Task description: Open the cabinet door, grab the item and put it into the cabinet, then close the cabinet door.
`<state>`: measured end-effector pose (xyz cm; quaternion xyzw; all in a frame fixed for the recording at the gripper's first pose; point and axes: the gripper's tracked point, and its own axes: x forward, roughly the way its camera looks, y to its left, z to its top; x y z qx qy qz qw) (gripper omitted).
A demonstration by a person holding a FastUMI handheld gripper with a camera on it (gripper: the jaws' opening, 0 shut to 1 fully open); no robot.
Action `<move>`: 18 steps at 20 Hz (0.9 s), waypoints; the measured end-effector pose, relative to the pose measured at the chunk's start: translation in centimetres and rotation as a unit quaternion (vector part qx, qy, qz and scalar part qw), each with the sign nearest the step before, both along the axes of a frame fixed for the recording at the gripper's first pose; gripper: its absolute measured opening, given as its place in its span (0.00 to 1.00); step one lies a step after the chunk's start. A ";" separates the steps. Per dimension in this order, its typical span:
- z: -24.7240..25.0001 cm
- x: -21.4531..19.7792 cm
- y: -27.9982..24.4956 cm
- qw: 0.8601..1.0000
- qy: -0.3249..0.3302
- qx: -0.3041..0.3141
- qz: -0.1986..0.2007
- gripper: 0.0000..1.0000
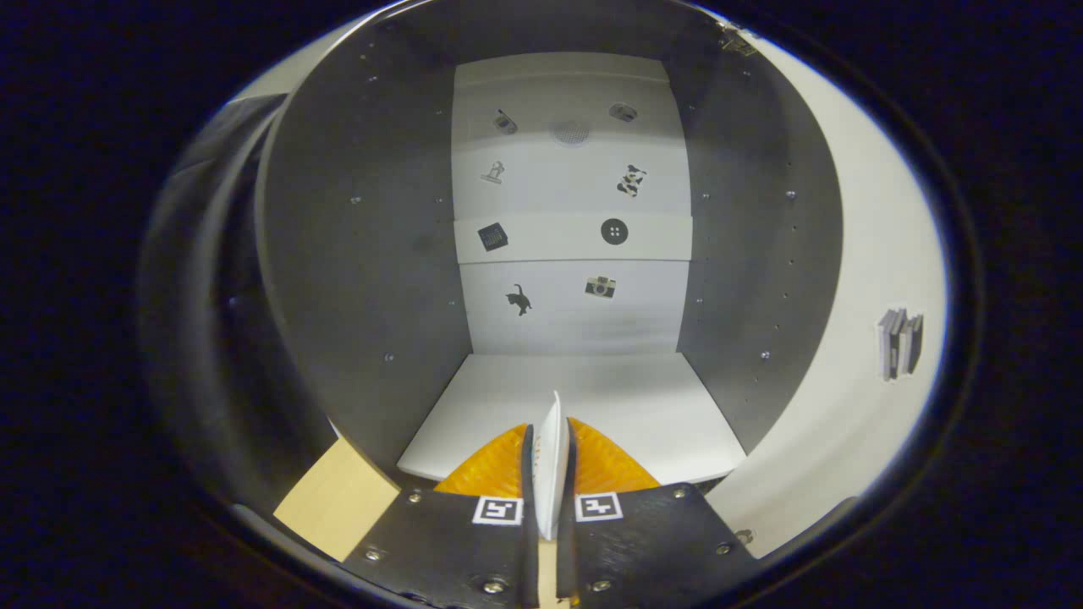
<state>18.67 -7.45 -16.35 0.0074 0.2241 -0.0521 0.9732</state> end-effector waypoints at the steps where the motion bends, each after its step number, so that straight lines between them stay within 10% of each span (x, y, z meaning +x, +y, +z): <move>1: -0.4 0.9 -0.2 1.000 0.008 0.005 -0.002 0.08; 18: -6.3 8.0 -2.0 0.988 0.155 0.005 -0.010 0.08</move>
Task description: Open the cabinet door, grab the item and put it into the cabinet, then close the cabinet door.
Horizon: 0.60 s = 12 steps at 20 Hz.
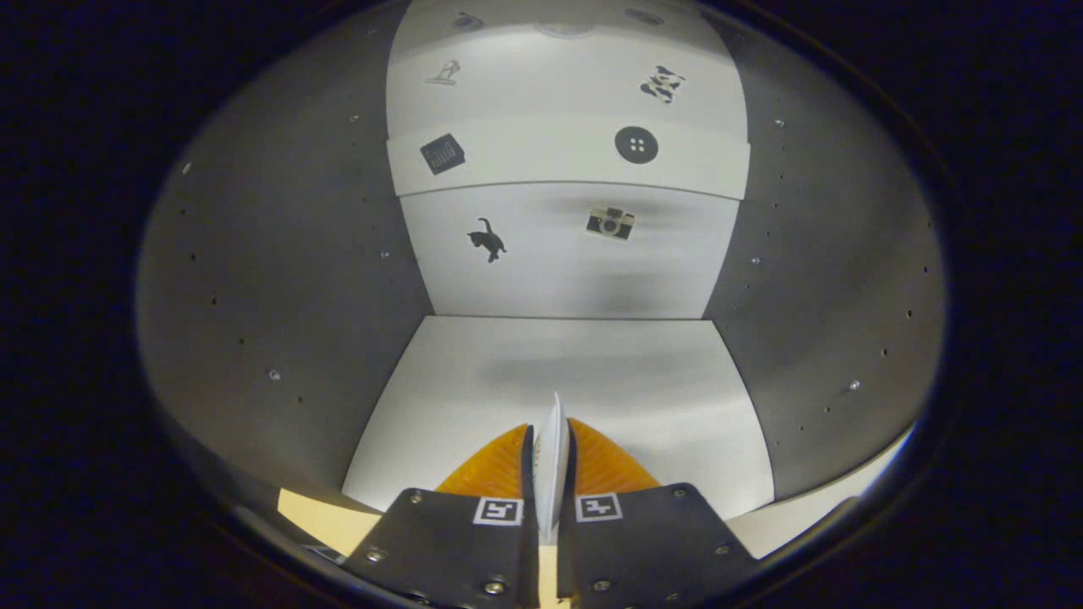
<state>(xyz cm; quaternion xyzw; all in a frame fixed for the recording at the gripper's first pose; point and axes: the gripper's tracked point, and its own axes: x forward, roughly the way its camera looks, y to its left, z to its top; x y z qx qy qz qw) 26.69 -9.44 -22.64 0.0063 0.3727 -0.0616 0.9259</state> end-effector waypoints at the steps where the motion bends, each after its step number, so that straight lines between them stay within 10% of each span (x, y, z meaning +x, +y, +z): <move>1: -0.1 0.3 -0.1 1.000 0.004 0.008 -0.003 0.08; 12: -0.4 0.6 1.2 0.999 0.022 -0.017 0.018 0.11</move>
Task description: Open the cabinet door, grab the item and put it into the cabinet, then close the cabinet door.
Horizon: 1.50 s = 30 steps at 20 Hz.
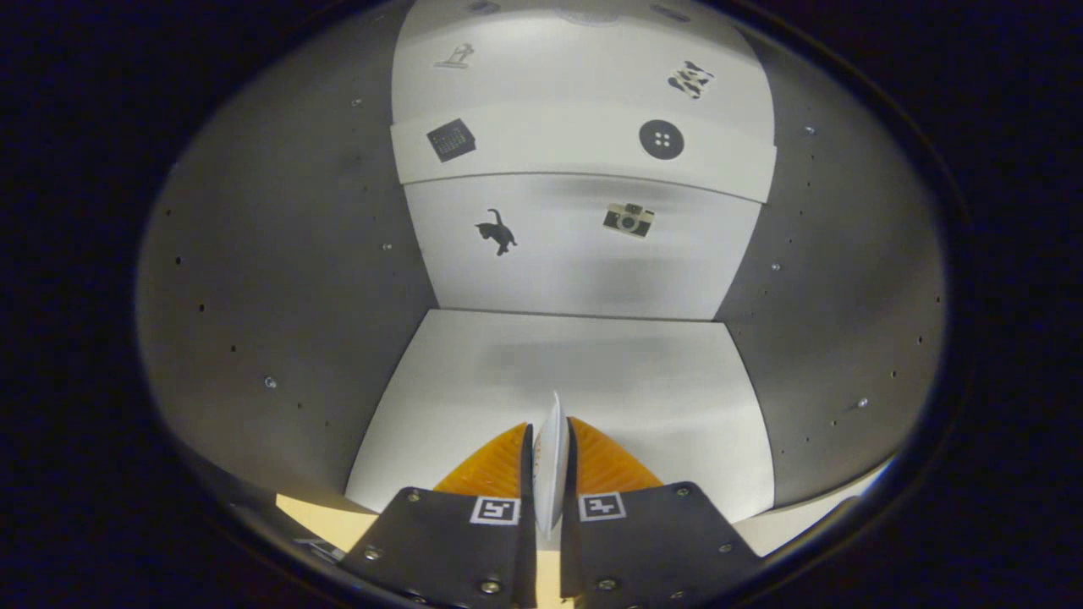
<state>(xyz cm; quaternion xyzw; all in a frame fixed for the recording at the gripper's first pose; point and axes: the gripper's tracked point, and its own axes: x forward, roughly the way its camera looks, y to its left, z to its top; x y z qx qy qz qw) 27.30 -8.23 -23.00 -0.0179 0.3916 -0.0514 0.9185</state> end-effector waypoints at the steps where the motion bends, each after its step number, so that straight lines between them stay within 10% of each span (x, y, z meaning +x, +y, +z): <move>1: 0.0 0.0 0.1 1.000 0.001 -0.001 0.001 0.11; 8: 0.3 -0.8 0.4 1.000 0.001 -0.021 0.012 0.39; 19: 10.3 -2.8 0.0 0.984 -0.177 -0.007 0.010 0.45; 30: 17.3 -16.8 1.0 0.962 -0.260 -0.088 0.014 0.45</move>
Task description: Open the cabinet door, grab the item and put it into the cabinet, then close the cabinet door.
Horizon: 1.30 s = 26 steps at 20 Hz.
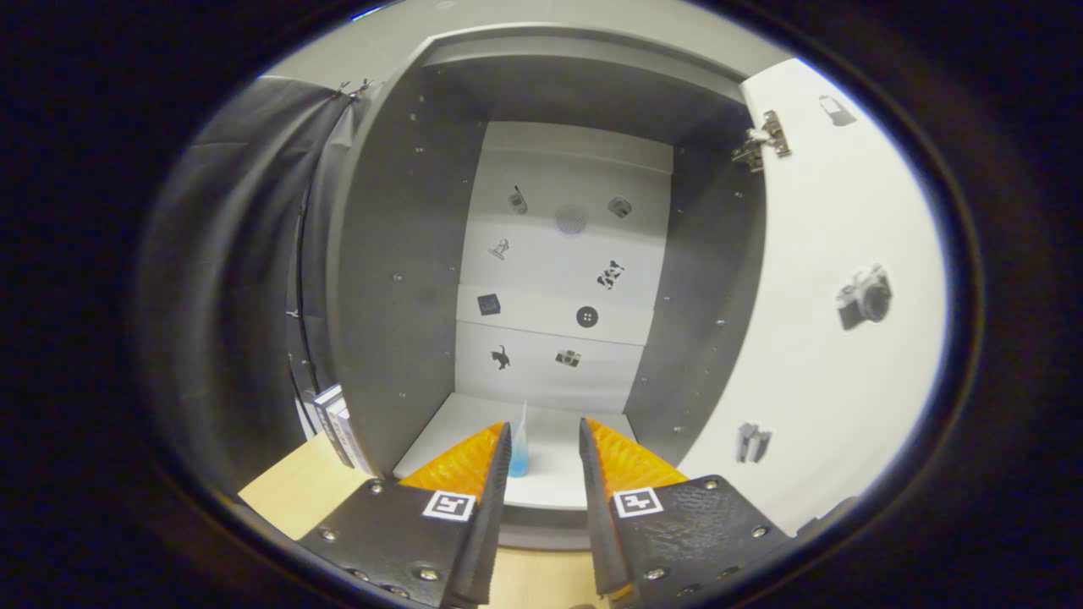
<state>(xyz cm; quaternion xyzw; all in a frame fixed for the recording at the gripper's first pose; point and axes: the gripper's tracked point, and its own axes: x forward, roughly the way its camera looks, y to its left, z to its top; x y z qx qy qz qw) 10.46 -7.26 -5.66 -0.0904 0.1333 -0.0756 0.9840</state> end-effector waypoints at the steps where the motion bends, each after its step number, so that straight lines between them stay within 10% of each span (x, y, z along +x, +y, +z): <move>1: 0.2 -1.3 0.3 1.000 -0.002 0.000 0.000 0.45; 12: -1.8 -16.2 1.8 1.000 0.003 0.006 -0.011 0.45; 26: -2.1 -30.5 -8.2 0.978 -0.012 0.043 -0.205 0.45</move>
